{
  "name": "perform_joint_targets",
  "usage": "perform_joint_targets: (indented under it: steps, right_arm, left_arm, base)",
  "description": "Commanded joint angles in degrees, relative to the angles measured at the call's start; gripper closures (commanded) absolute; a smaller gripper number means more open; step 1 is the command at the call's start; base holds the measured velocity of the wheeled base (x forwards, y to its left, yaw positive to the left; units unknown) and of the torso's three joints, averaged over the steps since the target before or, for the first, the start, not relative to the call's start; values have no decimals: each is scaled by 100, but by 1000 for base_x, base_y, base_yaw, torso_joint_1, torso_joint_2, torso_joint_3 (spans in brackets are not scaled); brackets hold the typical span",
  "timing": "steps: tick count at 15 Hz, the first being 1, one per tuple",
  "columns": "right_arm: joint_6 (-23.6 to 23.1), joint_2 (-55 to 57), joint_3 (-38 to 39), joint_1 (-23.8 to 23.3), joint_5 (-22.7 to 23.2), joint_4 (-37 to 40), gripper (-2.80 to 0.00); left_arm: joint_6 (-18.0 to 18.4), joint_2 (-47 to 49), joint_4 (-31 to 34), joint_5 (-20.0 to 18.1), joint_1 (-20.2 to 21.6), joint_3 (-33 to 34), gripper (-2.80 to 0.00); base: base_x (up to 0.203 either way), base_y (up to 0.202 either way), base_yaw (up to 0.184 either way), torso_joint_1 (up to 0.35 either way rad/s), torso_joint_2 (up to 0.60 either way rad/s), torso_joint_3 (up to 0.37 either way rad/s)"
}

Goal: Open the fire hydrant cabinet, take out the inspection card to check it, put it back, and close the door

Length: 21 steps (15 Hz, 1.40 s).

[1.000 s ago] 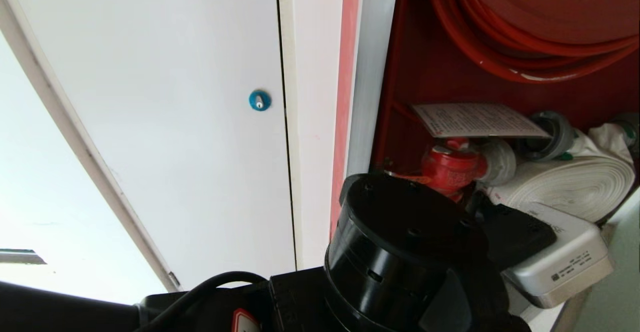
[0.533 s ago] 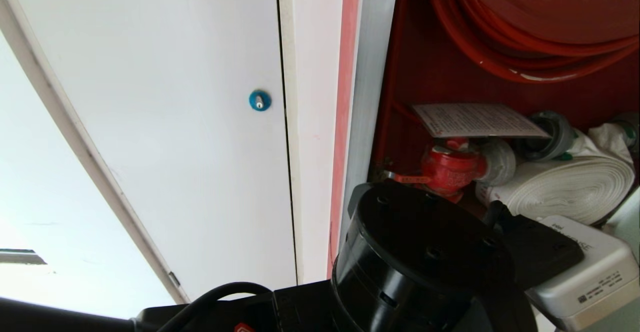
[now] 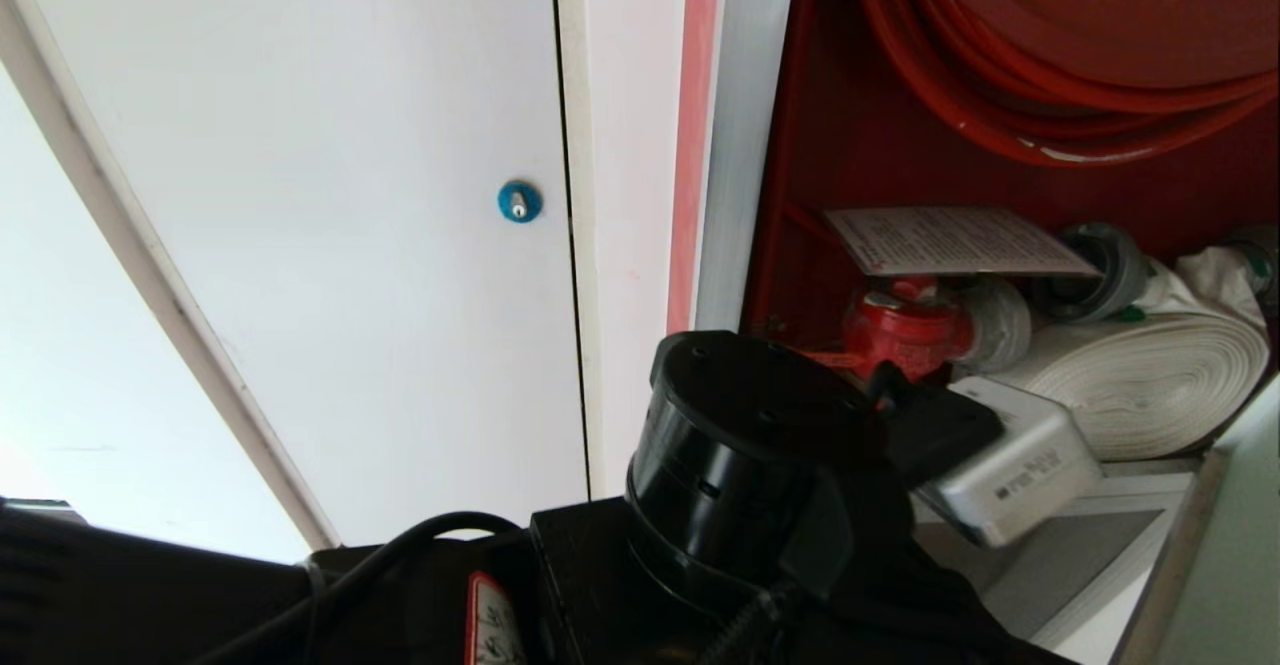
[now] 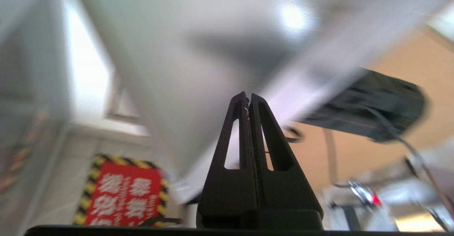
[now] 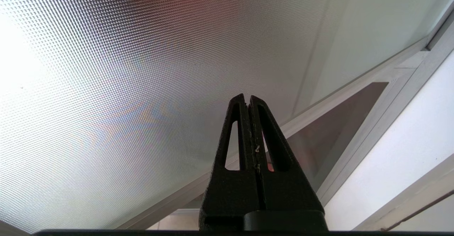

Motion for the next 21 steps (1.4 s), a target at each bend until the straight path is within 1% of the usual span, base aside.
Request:
perform_joint_targets:
  steps: [1,4,6,9,11,13,15,18,19,20,21]
  right_arm:
    - [11,2,2,2,0,0,0]
    - [37,6,2,2,0,0,0]
    - [36,8,2,2,0,0,0]
    - [37,3,2,2,0,0,0]
    - [29,2,2,2,0,0,0]
    - [55,2,2,2,-6,0,0]
    - [81,2,2,2,-8,0,0]
    - [81,2,2,2,-8,-2,0]
    - [81,2,2,2,-8,0,0]
    - [81,2,2,2,-8,0,0]
    - [81,2,2,2,-8,0,0]
  left_arm:
    - [-3,49,-28,-24,400,78,0]
    - [38,-127,-52,-29,1108,485,0]
    - [89,-348,-66,-26,1584,908,0]
    - [208,-817,-71,-12,2417,1564,0]
    - [518,-1375,-71,-2,3040,2143,0]
    - [696,-2016,-70,11,3596,2622,0]
    - [884,-2659,-43,32,4273,3047,0]
    - [1334,-3720,-20,134,5185,3671,0]
    - [1515,-4103,-13,272,5455,3865,0]
    - [1761,-4476,-8,528,5733,4042,0]
    - [2037,-4807,-6,876,5956,4200,0]
  base:
    - [0,0,0,0,0,0]
    - [0,0,0,0,0,0]
    - [0,0,0,0,0,0]
    - [0,0,0,0,0,0]
    - [0,0,0,0,0,0]
    - [0,0,0,0,0,0]
    - [0,0,0,0,0,0]
    - [0,0,0,0,0,0]
    - [0,0,0,0,0,0]
    - [0,0,0,0,0,0]
    - [0,0,0,0,0,0]
